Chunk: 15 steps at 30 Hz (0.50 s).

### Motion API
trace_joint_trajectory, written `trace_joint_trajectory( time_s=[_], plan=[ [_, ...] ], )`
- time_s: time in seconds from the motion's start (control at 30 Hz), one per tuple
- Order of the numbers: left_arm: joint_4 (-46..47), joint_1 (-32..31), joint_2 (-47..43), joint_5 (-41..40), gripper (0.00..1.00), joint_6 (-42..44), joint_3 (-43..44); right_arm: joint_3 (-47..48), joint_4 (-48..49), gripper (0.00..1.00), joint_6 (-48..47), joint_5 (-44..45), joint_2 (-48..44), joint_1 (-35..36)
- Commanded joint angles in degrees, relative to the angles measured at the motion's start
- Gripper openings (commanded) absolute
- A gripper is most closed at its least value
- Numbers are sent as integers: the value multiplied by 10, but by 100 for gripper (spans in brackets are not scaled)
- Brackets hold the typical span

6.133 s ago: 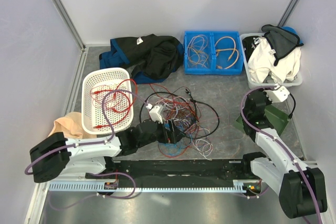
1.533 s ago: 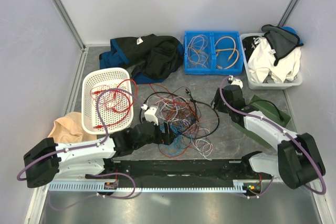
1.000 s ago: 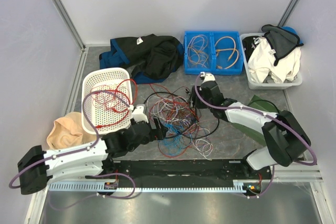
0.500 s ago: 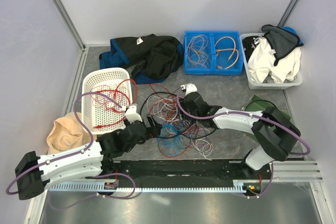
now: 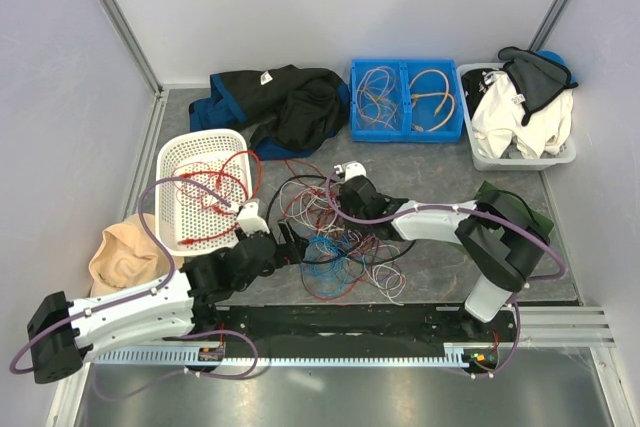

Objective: Untangle the cables

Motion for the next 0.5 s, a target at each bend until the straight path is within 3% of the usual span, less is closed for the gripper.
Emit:
trace_joint_trajectory(
  time_s=[0.0,0.23,0.47],
  plan=[
    [3,3,-24,-21,99,-17,-4,16,-13,2,-10,20,-24,3],
    [-2,3,-36,-33,99,3,14,105,-106,0,-43,51,-204,3],
    [13,3,-55,-69,99,61,60,245,-209,0,-51,35,-276,3]
  ],
)
